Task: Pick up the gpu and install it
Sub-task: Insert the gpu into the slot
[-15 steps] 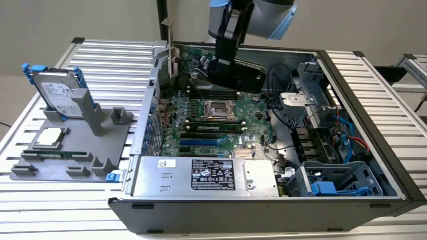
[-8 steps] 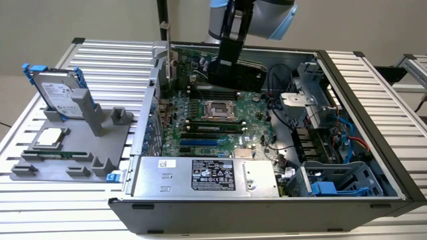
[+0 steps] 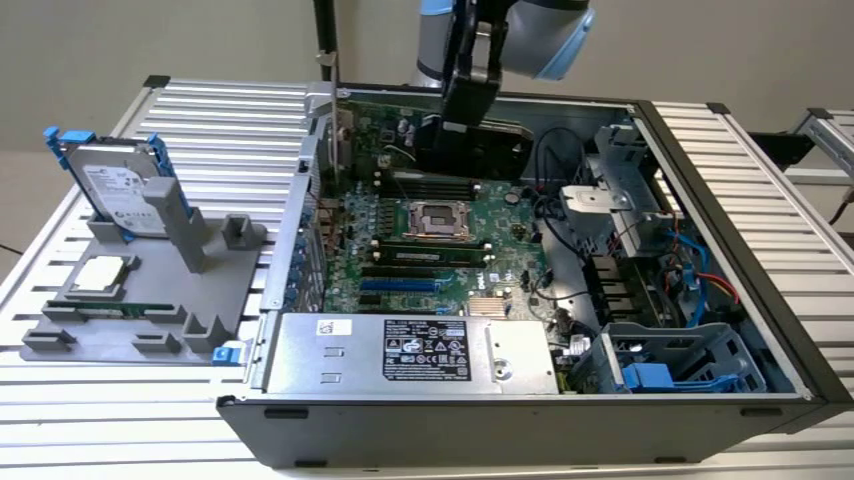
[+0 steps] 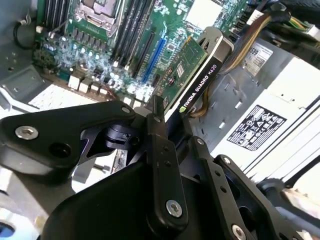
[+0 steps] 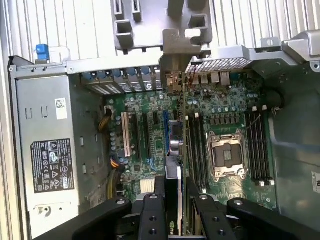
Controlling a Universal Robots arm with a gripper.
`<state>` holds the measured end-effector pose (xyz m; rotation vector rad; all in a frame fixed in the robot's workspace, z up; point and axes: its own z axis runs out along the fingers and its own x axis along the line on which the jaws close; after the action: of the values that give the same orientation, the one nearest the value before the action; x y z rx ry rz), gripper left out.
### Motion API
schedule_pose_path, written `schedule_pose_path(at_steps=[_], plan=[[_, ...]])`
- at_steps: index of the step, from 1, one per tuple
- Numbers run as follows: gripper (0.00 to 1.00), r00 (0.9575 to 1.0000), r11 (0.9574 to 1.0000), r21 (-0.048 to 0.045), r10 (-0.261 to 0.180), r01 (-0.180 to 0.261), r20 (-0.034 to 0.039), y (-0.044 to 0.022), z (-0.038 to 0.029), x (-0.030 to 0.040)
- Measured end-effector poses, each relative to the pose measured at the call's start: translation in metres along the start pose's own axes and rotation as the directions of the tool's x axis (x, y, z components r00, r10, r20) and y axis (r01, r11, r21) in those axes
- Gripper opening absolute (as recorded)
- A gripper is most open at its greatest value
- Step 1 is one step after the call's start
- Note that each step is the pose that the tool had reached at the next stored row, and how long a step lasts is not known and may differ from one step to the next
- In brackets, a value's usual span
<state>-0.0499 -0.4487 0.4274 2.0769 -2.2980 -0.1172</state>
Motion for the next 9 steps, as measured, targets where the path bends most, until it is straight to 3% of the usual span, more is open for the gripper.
schedule_pose_path(at_steps=[5,9], plan=[[0.00,0.9978,0.9978,-0.0015,-0.067,0.067,-0.0055,0.0000,-0.0001,0.0000],[0.00,0.9932,0.9932,-0.0029,-0.116,0.116,-0.0097,0.0000,-0.0001,0.0000]])
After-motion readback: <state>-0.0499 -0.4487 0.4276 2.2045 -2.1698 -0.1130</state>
